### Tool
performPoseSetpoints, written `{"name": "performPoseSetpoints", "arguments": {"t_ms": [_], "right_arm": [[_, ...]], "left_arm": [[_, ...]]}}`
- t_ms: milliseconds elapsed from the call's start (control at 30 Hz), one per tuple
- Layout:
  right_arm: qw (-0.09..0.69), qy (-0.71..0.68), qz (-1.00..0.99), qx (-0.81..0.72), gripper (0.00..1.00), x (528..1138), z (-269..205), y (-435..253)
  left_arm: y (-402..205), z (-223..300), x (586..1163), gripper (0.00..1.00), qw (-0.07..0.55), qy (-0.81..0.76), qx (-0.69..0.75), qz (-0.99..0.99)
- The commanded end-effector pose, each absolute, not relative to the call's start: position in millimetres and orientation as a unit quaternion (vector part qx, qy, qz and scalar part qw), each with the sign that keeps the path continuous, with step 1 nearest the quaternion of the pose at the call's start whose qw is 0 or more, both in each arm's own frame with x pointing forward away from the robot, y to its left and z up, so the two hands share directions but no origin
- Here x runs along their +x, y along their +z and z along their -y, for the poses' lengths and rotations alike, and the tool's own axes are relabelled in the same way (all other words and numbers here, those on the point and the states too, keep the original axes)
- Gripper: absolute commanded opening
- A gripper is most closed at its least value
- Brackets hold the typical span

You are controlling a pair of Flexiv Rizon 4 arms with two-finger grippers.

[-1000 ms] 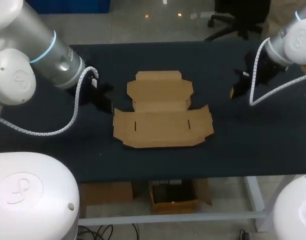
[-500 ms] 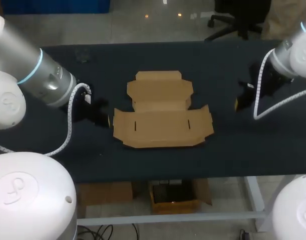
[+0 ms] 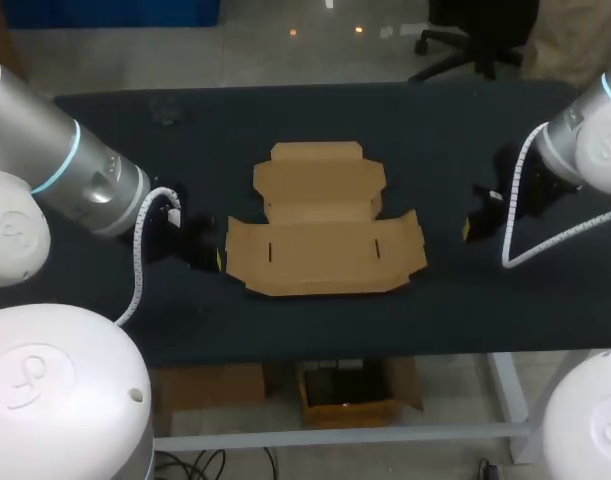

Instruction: Assemble the packaging by folding the flat box into shape, placing the metal phone stand inside, and closing the box properly

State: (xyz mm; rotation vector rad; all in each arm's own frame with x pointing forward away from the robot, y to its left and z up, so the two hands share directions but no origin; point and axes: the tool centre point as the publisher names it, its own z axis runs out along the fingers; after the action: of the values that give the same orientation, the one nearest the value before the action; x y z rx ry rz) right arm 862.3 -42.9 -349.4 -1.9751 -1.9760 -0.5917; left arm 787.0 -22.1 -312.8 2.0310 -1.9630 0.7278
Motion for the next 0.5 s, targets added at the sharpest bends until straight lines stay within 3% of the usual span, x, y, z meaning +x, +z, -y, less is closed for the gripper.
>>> {"name": "performPoseSetpoints", "arguments": {"t_ms": [33,500], "right_arm": [[0.132,-0.207,0.681,-0.69,0.0,853,40,-348],[0.143,-0.203,0.659,-0.71,0.0,841,25,-371]], "left_arm": [[-318,22,782,0.0,0.113,0.256,0.687,0.67],[-341,13,793,0.0,0.145,0.253,0.694,0.659]]}}
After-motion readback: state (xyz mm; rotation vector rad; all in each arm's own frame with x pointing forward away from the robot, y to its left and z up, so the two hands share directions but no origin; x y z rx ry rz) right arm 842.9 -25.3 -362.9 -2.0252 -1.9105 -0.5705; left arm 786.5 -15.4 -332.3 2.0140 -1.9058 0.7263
